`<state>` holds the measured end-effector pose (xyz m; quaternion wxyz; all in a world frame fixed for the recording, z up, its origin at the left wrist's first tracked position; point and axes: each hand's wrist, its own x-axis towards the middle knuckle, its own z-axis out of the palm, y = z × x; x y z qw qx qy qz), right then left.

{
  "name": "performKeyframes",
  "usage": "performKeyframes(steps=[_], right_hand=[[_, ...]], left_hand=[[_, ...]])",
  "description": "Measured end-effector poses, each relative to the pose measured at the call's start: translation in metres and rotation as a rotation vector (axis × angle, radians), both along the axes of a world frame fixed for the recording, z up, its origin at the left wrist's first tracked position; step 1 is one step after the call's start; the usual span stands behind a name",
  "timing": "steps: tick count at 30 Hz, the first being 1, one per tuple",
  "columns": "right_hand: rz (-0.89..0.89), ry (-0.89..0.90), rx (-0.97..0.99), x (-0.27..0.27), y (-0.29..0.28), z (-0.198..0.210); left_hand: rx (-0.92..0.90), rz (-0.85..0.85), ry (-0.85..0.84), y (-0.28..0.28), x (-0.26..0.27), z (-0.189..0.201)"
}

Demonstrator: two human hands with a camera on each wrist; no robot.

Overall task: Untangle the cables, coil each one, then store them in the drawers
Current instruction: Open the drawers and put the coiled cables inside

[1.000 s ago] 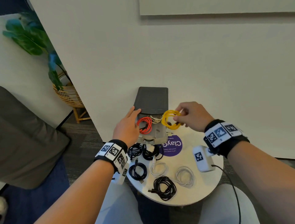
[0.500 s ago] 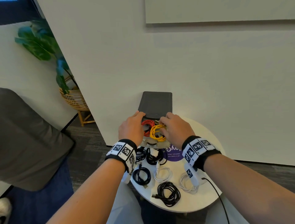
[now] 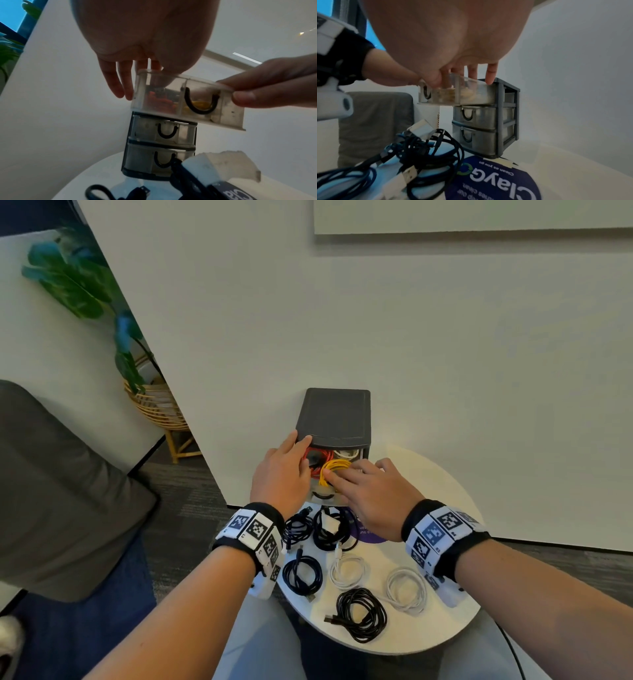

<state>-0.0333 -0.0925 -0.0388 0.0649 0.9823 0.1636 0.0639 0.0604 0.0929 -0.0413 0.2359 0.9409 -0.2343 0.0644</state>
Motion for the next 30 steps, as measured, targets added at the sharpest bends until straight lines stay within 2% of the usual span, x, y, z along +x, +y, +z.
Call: performKeyframes(steps=[3, 10, 13, 17, 25, 28, 30], right_hand=[[-0.045, 0.043, 0.013, 0.015, -0.002, 0.003], [-0.11, -0.094, 0.085, 0.03, -0.005, 0.015], [-0.241, -0.2, 0.257, 0.037, -0.007, 0.016], [-0.403, -0.03, 0.414, 0.054, -0.014, 0.015], [-0.393, -0.039, 0.474, 0.06, -0.021, 0.007], [-0.397, -0.01, 0.581, 0.059, -0.022, 0.005], [-0.378, -0.038, 0.701, 0.054, -0.025, 0.006]], left_hand=[[0.021, -0.026, 0.006, 0.001, 0.001, -0.001], [-0.045, -0.074, 0.087, 0.003, 0.002, -0.001], [-0.051, -0.099, 0.109, 0.005, 0.005, -0.001], [-0.089, -0.111, 0.104, 0.0, 0.014, -0.003], [-0.095, -0.062, -0.046, -0.012, 0.028, -0.001], [-0.111, -0.078, -0.013, -0.009, 0.028, 0.0], [-0.134, -0.113, 0.066, -0.003, 0.028, 0.0]])
